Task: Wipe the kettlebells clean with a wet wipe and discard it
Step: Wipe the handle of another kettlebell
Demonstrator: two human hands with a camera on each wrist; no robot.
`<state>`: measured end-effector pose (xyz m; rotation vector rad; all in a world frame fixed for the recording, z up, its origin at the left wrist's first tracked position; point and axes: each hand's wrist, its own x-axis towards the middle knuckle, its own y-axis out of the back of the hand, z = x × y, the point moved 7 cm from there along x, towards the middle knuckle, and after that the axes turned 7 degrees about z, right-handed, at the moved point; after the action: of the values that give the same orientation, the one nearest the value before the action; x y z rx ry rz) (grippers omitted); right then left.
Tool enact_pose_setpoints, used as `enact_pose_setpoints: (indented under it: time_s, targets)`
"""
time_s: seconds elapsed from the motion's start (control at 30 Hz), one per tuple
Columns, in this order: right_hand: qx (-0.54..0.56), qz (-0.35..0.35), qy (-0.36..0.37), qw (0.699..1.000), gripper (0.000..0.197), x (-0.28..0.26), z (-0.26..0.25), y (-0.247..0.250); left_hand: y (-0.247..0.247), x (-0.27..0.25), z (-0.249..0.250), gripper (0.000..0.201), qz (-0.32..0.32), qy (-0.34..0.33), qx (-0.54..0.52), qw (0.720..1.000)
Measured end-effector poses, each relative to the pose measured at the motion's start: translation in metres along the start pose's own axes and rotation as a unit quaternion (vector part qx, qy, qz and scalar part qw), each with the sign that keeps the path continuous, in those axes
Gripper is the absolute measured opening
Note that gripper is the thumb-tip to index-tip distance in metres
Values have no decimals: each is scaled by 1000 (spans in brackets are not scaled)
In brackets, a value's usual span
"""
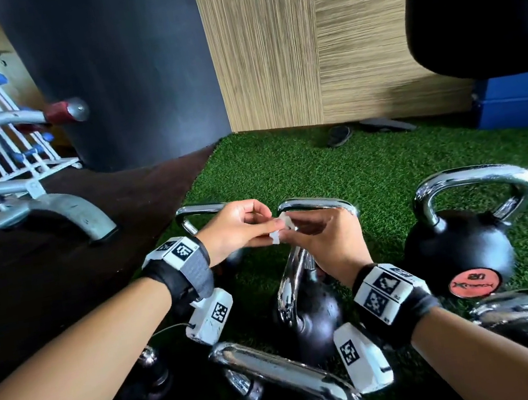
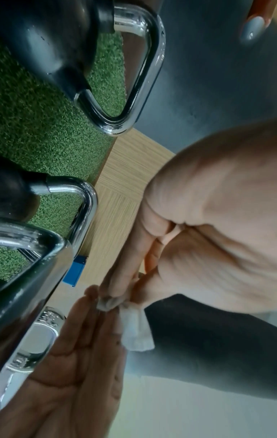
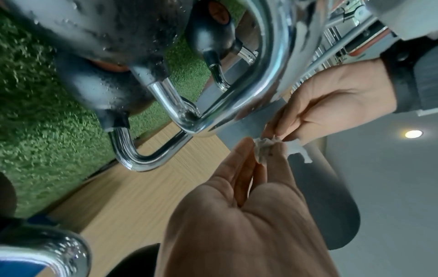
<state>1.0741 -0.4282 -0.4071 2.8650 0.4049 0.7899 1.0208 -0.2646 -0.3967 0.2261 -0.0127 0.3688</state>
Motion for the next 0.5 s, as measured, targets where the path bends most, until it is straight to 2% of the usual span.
enact_pose_setpoints:
  time_s: [0.1, 0.17, 0.23, 0.3, 0.37, 0.43, 0.47, 0.5]
  targets:
    - [14, 17, -34, 999, 27, 1, 11, 0, -6, -1, 0, 4, -29, 19, -27, 999]
    - [7, 31, -64, 997, 25, 1, 23, 5, -7, 0, -6, 14, -59, 42, -31, 997]
    - [-8, 60, -104, 993, 21, 0, 40, 14, -4, 4, -18, 24, -75, 44, 36, 996]
    - [-26, 94, -156, 983, 17, -6, 61, 24, 1, 7, -36, 42, -79, 30, 162, 983]
    - [-36, 109, -206, 972, 17, -16, 83, 27, -3, 3, -59, 71, -123, 25, 310, 943]
    - [-55, 109, -240, 963, 17, -25, 99, 24, -21, -11, -79, 101, -208, 0, 398, 893]
    - [-67, 103, -251, 960, 18, -27, 105, 21, -33, -19, -86, 101, -254, -20, 410, 876]
    - [-76, 93, -258, 959, 19, -28, 109, 16, -46, -26, -93, 90, -292, -29, 412, 863]
